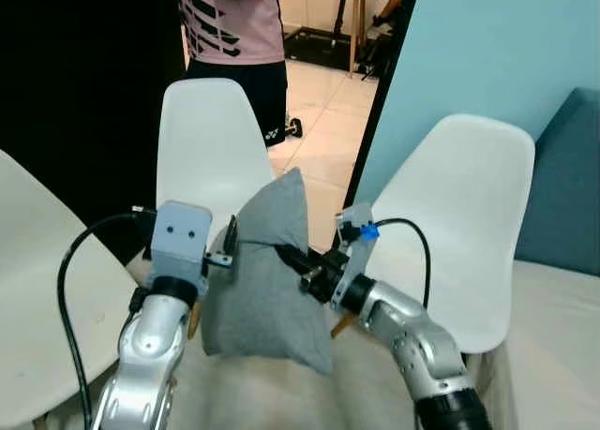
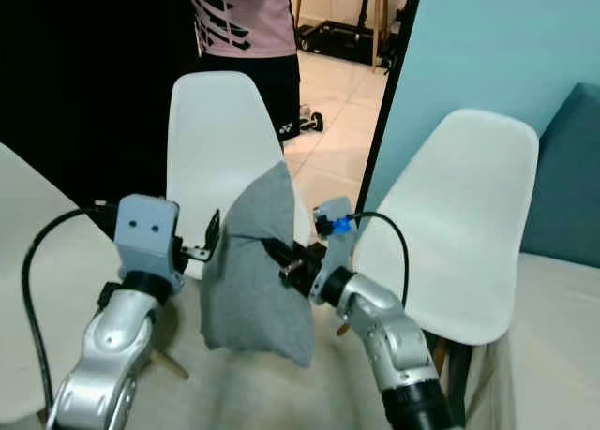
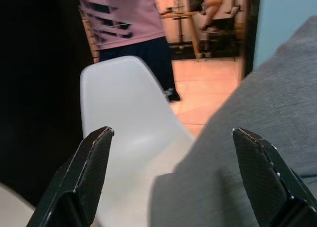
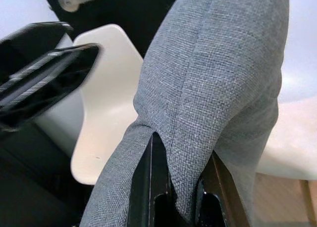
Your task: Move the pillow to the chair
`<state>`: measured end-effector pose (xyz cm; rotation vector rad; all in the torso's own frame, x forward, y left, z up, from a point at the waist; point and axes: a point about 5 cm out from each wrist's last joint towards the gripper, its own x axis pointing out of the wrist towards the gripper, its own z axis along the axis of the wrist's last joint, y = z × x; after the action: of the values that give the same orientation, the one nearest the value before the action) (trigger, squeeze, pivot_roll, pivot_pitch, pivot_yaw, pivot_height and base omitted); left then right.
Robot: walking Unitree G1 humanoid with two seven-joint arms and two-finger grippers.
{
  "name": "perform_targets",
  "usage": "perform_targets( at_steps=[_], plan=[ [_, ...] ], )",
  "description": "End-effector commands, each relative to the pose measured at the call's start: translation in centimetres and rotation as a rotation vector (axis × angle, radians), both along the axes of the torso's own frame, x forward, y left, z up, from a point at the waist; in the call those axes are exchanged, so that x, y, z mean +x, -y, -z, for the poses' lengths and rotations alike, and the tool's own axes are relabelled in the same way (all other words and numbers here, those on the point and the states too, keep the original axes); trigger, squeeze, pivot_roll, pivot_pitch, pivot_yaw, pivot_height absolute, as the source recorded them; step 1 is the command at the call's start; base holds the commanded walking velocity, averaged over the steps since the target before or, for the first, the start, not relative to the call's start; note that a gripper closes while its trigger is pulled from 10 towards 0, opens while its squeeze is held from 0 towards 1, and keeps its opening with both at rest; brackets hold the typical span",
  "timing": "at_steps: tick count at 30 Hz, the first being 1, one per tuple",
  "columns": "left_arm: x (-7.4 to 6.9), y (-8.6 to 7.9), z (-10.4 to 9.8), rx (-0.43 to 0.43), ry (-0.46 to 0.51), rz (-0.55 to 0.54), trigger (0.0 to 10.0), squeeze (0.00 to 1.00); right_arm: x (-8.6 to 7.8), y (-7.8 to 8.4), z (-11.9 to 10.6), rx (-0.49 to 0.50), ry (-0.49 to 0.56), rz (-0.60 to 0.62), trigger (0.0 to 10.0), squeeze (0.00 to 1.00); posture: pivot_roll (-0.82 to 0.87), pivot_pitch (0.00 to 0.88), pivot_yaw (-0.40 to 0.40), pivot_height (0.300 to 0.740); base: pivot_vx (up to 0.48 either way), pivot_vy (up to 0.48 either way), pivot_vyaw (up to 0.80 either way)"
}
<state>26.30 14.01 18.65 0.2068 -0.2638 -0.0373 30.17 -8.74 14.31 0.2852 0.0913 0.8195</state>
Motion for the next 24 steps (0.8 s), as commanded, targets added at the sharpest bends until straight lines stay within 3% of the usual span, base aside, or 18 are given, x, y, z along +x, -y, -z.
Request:
perform_targets(
  at_steps=[1,24],
  plan=[
    [-0.09,-0.26,0.25,0.011,-0.013,-0.012,10.0,0.0,0.06,-0.43,-1.55,0.044,0.082,-0.016,10.0,0.0,0.12,0.0,-0.111,0.74,0.0,0.0,0.58],
    [-0.02,-0.23,0.14,-0.008,-0.027,0.0,10.0,0.0,0.1,-0.46,-1.74,0.043,0.091,-0.018,10.0,0.0,0.11,0.0,-0.11,0.74,0.0,0.0,0.58]
  ],
)
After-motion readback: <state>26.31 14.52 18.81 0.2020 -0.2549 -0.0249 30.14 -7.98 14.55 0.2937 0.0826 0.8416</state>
